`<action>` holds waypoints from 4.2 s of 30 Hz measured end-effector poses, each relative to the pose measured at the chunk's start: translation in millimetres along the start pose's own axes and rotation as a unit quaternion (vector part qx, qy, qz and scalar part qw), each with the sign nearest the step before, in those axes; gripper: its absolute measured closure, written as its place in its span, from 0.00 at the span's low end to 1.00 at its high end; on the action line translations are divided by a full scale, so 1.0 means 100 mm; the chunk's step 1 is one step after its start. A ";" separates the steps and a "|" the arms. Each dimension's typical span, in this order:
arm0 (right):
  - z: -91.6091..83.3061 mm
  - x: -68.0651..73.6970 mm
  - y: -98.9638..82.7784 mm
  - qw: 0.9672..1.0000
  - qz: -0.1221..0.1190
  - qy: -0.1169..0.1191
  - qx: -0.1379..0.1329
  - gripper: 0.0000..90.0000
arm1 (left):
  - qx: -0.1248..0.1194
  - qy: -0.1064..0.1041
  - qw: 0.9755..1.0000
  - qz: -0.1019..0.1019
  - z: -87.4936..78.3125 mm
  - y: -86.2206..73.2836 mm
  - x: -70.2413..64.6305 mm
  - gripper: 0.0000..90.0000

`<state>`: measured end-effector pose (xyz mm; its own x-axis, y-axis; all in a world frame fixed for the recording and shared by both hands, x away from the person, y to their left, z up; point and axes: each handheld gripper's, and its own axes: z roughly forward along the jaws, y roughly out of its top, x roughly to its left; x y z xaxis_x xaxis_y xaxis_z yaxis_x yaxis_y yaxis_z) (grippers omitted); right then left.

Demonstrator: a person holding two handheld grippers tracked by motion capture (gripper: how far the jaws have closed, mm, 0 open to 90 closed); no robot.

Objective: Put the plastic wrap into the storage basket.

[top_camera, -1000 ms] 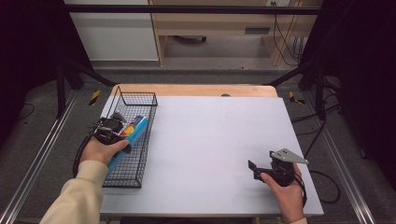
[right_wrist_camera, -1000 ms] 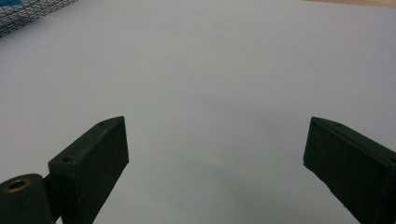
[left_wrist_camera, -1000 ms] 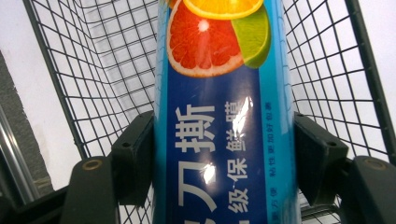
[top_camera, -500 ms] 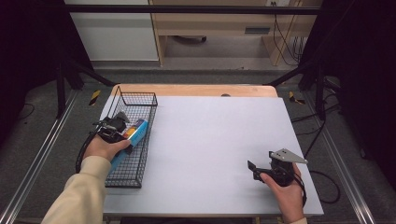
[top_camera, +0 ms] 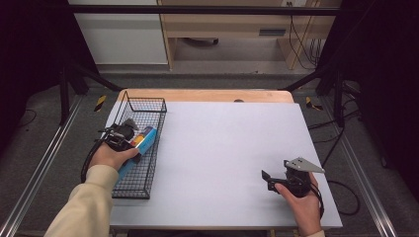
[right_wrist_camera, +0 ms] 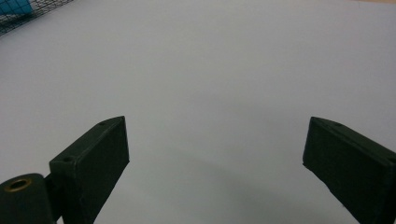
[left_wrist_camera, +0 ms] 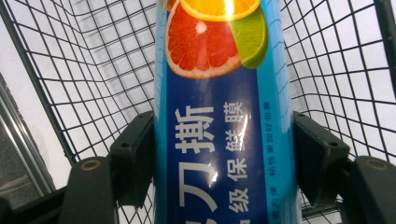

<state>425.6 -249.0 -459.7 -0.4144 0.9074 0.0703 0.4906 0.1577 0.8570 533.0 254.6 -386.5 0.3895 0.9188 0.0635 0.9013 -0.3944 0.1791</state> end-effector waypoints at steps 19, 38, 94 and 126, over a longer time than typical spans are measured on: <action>0.00 0.00 0.00 1.000 -0.001 0.001 0.000 0.08 | -0.037 0.049 0.998 0.028 -0.08 -0.04 -0.10 0.27; -0.01 0.00 0.00 1.000 0.001 -0.001 -0.002 0.07 | -0.147 0.052 0.987 0.028 -0.40 -0.30 -0.19 0.12; -0.08 -0.09 -0.01 1.000 0.010 -0.024 -0.008 0.07 | -0.296 0.004 0.939 0.174 -0.74 -0.07 -1.76 0.10; -0.11 -0.16 -0.04 0.999 0.013 -0.038 -0.003 0.06 | -0.310 -0.082 0.921 0.220 0.23 0.03 -2.02 0.09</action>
<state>422.3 -268.7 -458.8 -0.3417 0.9383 0.0532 0.4954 0.1317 0.8586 461.5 67.9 -421.7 0.7607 0.6371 0.1240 0.3873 -0.5989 0.7009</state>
